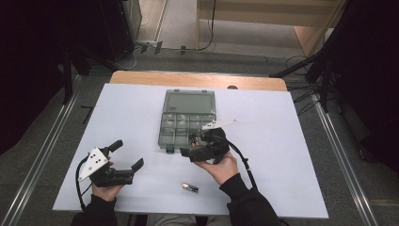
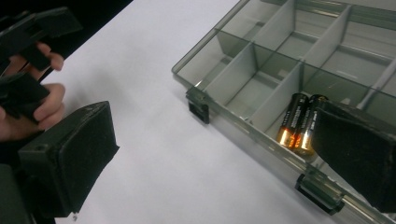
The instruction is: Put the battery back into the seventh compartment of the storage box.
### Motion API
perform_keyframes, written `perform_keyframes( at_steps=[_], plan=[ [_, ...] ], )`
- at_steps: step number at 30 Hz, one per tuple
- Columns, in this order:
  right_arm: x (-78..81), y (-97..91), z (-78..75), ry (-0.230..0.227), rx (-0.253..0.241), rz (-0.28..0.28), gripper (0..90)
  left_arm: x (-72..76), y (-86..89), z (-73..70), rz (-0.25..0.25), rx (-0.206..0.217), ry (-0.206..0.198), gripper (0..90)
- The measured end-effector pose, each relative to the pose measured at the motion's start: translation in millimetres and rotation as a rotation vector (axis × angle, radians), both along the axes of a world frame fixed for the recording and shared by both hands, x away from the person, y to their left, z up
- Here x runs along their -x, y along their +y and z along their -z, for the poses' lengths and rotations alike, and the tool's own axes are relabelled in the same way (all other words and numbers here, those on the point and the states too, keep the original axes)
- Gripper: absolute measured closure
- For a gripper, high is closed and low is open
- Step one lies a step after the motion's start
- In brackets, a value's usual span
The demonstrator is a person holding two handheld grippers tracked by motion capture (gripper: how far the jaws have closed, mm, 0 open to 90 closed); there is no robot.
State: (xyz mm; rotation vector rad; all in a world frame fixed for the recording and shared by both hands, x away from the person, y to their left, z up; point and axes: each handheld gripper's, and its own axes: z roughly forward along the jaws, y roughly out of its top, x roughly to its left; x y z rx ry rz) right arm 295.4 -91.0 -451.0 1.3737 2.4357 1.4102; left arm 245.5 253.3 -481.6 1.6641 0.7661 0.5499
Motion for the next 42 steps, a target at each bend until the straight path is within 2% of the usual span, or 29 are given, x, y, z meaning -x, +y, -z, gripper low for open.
perform_keyframes(
  at_steps=[3, 10, 14, 20, 27, 34, 42],
  plan=[
    [2.9, 2.3, -0.5, 0.003, 0.020, -0.051, 1.0, 0.0, 0.0, 0.0, 0.000, -0.001, 0.000, 0.0],
    [12.2, 11.9, 2.2, 0.000, 0.148, -0.129, 0.9, 0.0, -0.2, 0.1, 0.001, -0.002, 0.002, 0.0],
    [13.0, 16.5, 5.9, 0.017, 0.195, -0.167, 0.9, 0.0, -0.1, 0.1, 0.001, -0.002, 0.003, 0.0],
    [15.8, 21.4, 8.0, 0.036, 0.247, -0.212, 0.9, 0.0, -0.1, 0.1, 0.001, -0.001, 0.002, 0.0],
    [19.4, 24.4, 6.8, 0.036, 0.279, -0.237, 0.9, 0.2, -0.4, 0.0, 0.001, -0.002, 0.002, 0.0],
    [25.0, 26.5, 2.9, 0.040, 0.353, -0.272, 1.0, 0.9, -1.0, -0.4, 0.003, -0.009, -0.001, 0.0],
    [29.3, 29.9, 0.3, 0.050, 0.421, -0.342, 1.7, 0.6, -1.5, -0.1, -0.001, -0.007, 0.001, 0.0]
  ],
)
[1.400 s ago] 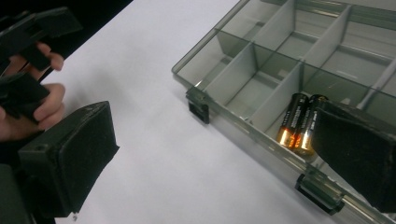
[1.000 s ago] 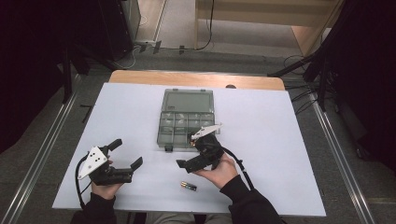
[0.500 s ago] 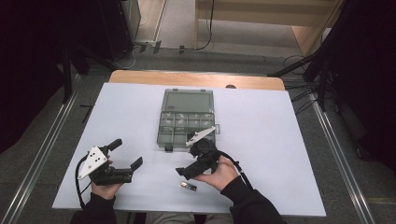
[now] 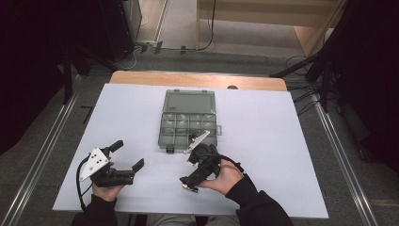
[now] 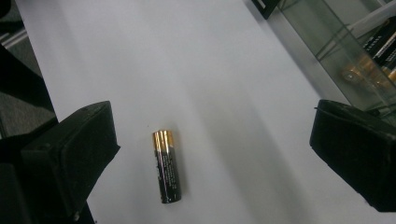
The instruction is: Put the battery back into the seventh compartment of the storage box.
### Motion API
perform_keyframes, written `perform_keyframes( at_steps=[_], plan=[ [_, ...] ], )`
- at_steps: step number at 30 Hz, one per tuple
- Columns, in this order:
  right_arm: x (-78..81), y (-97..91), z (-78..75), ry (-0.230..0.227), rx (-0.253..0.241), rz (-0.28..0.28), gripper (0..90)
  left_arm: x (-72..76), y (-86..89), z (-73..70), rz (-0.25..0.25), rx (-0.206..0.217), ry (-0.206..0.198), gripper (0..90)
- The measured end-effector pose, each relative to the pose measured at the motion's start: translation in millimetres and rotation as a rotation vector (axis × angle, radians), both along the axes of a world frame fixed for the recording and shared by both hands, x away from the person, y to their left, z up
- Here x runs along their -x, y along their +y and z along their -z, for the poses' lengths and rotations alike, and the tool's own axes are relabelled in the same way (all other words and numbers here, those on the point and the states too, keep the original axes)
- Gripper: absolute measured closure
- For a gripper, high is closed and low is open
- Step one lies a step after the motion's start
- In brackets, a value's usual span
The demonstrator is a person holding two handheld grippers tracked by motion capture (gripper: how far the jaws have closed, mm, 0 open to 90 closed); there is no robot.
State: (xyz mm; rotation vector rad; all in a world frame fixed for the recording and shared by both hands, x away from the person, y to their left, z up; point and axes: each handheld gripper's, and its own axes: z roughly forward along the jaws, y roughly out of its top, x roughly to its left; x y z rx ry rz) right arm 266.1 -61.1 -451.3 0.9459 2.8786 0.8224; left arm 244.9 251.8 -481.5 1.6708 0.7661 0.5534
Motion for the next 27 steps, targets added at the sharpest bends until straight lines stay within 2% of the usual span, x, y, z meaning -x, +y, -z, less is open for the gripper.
perform_keyframes(
  at_steps=[3, 15, 22, 24, 25, 27],
  plan=[
    [1.7, 2.2, 0.5, 0.012, 0.023, -0.029, 2.3, 0.3, -0.1, -0.2, 0.001, -0.001, -0.002, 0.0],
    [15.0, 19.2, 11.5, 0.027, 0.178, -0.142, 7.9, 0.2, -0.3, -0.2, 0.003, -0.003, -0.002, 0.0],
    [18.9, 25.8, 17.0, 0.031, 0.243, -0.196, 16.9, 0.2, -0.3, -0.3, 0.003, -0.002, -0.003, 0.0],
    [19.1, 27.6, 18.7, 0.024, 0.252, -0.218, 20.8, 0.2, -0.2, -0.2, 0.003, -0.003, -0.002, 0.0],
    [20.5, 28.5, 18.5, 0.036, 0.256, -0.213, 22.9, 0.1, -0.2, -0.2, 0.003, -0.003, -0.002, 0.0],
    [22.4, 30.4, 20.0, 0.031, 0.277, -0.232, 29.9, 0.1, -0.4, -0.2, 0.003, -0.003, -0.002, 0.0]
  ],
)
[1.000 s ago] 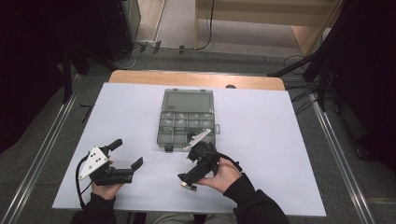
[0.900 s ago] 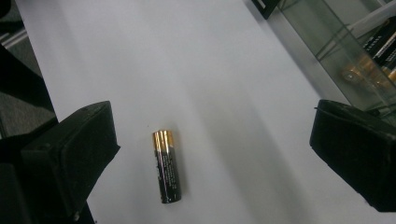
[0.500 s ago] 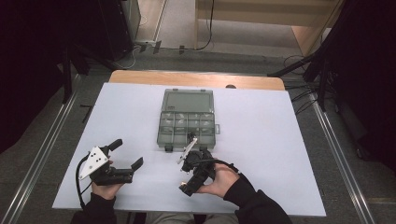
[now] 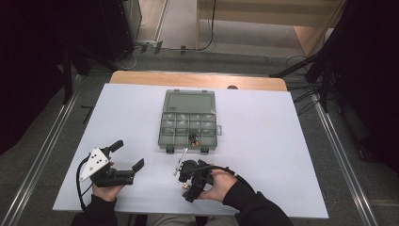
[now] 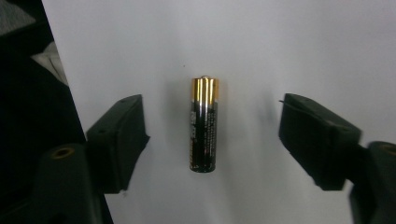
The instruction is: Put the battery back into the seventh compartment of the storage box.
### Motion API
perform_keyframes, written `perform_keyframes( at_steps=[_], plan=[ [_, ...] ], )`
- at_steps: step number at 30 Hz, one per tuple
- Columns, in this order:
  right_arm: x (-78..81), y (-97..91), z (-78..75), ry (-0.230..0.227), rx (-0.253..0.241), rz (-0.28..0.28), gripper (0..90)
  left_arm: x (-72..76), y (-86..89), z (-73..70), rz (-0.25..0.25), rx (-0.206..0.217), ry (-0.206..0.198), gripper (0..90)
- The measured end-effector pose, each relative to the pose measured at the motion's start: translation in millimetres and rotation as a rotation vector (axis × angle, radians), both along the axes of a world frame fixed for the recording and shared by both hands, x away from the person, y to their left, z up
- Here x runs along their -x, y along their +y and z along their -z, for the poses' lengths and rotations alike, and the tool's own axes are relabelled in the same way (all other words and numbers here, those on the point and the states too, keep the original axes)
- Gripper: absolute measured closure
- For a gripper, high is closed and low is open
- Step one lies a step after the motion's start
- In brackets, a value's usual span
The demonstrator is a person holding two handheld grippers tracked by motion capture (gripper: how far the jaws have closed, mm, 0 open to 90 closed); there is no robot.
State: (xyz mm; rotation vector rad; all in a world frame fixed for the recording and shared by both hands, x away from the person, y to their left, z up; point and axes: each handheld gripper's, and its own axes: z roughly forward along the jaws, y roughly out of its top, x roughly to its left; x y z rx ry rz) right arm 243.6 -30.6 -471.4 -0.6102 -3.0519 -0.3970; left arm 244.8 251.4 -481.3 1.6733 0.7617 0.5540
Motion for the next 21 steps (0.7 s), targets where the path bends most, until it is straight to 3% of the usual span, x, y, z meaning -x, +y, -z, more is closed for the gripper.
perform_keyframes(
  at_steps=[3, 9, 12, 15, 21],
  plan=[
    [4.3, 3.6, 3.5, -0.032, 0.046, -0.023, 46.5, 0.1, 0.1, -0.1, 0.000, 0.000, -0.001, 0.0],
    [5.4, 5.8, 2.6, -0.013, 0.064, 0.002, 76.3, 0.2, -0.3, -0.1, 0.002, 0.000, 0.000, 0.0],
    [3.2, 5.5, 2.1, 0.014, 0.065, 0.027, 77.5, 0.1, 0.0, -0.2, 0.000, 0.000, -0.001, 0.0],
    [4.2, 5.8, 1.3, 0.001, 0.075, 0.043, 77.8, 0.1, 0.0, -0.2, 0.000, 0.000, -0.001, 0.0],
    [1.8, 3.7, -3.9, -0.006, 0.028, 0.065, 77.8, 0.3, 0.2, -0.4, 0.000, 0.000, -0.003, 0.0]
  ],
)
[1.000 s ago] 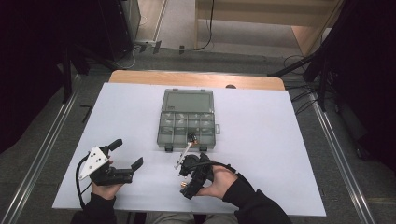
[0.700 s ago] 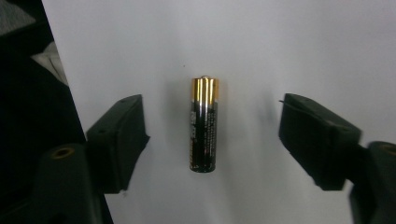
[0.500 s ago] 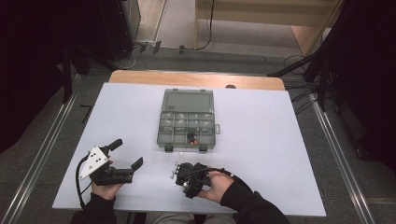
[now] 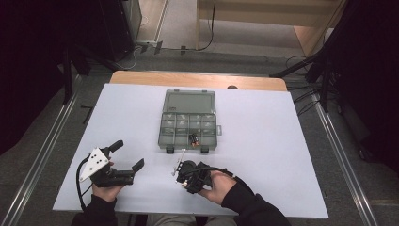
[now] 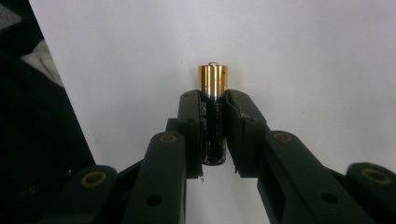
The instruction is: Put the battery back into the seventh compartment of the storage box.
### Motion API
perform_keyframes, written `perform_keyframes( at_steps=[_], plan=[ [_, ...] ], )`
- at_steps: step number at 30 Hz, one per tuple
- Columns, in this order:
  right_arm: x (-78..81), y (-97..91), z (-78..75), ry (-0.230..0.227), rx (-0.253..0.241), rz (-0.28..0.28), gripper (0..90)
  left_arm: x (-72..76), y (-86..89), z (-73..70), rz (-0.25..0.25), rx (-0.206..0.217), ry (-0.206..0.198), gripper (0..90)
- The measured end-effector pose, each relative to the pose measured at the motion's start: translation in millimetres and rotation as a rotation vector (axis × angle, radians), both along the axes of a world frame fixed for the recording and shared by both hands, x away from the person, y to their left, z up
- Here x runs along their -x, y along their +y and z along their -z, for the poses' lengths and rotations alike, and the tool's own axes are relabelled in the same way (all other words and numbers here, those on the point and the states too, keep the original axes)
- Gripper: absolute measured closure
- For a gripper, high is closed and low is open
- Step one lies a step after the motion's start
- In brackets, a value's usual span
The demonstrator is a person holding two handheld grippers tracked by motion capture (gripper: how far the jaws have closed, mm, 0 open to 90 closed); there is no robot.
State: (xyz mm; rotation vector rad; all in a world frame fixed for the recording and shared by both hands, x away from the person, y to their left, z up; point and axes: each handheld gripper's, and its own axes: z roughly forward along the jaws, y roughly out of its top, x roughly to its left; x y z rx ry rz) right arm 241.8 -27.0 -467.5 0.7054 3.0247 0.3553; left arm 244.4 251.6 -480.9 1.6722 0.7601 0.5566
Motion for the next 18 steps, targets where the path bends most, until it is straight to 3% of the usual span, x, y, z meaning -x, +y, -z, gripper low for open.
perform_keyframes(
  at_steps=[6, 18],
  plan=[
    [-8.4, -7.4, -8.2, -0.007, -0.063, 0.104, 77.8, -0.1, 0.1, 0.0, 0.001, -0.002, 0.001, 0.0],
    [-21.5, -20.2, -17.3, -0.045, -0.193, 0.228, 77.8, -0.1, 0.2, 0.0, 0.000, 0.000, 0.001, 0.0]
  ],
)
